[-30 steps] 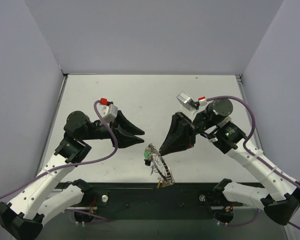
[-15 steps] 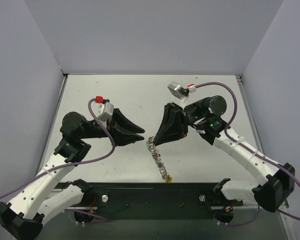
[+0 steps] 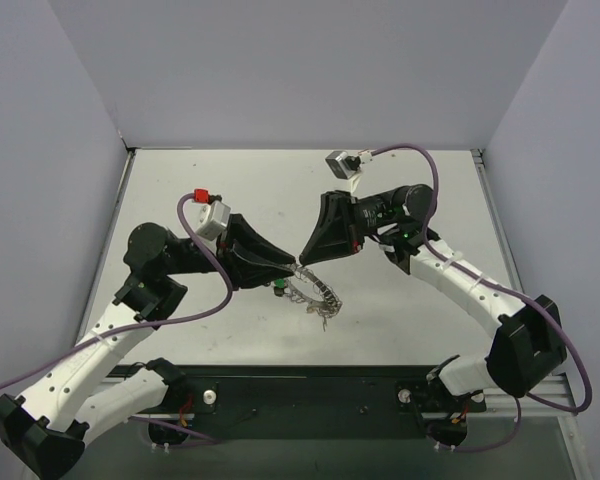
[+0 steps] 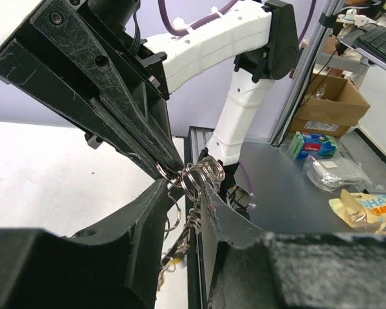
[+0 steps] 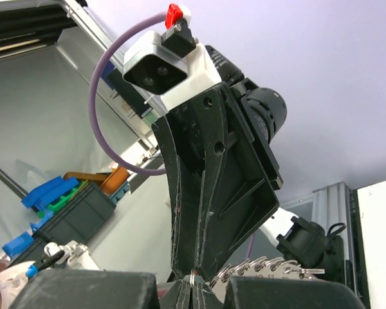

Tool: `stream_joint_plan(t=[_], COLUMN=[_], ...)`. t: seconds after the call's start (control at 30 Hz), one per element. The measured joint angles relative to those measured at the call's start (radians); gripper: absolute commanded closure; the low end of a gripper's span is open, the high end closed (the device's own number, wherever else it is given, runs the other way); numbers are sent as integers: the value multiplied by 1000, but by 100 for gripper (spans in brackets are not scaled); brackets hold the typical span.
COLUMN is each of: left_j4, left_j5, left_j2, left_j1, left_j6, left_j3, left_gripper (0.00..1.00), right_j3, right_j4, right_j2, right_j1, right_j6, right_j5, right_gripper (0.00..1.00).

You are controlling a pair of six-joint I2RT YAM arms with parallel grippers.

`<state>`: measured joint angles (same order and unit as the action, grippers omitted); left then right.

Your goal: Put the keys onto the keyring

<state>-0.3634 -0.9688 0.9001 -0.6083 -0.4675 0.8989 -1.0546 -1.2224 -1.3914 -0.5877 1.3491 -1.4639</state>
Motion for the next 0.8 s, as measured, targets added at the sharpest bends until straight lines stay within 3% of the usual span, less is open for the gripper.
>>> stream_joint_plan(t=[0.27, 0.4, 0.67, 0.8], left_j4=[41, 89, 177, 250], left_j5=[47, 95, 187, 236], left_j2=[-11, -29, -40, -31], left_j1=[-2, -2, -2, -2], left_j6=[35, 67, 121, 162], left_j3=[7, 29, 57, 73], left_gripper=[64, 64, 64, 64], right_j3=[0, 24, 66, 82], right_j4=[-9, 3, 455, 599], right_j2=[2, 39, 269, 350], right_j1=[83, 127, 169, 167], right_j6=[4, -82, -503, -655], right_j5=[48, 110, 337, 407], right_gripper=[100, 100, 100, 100])
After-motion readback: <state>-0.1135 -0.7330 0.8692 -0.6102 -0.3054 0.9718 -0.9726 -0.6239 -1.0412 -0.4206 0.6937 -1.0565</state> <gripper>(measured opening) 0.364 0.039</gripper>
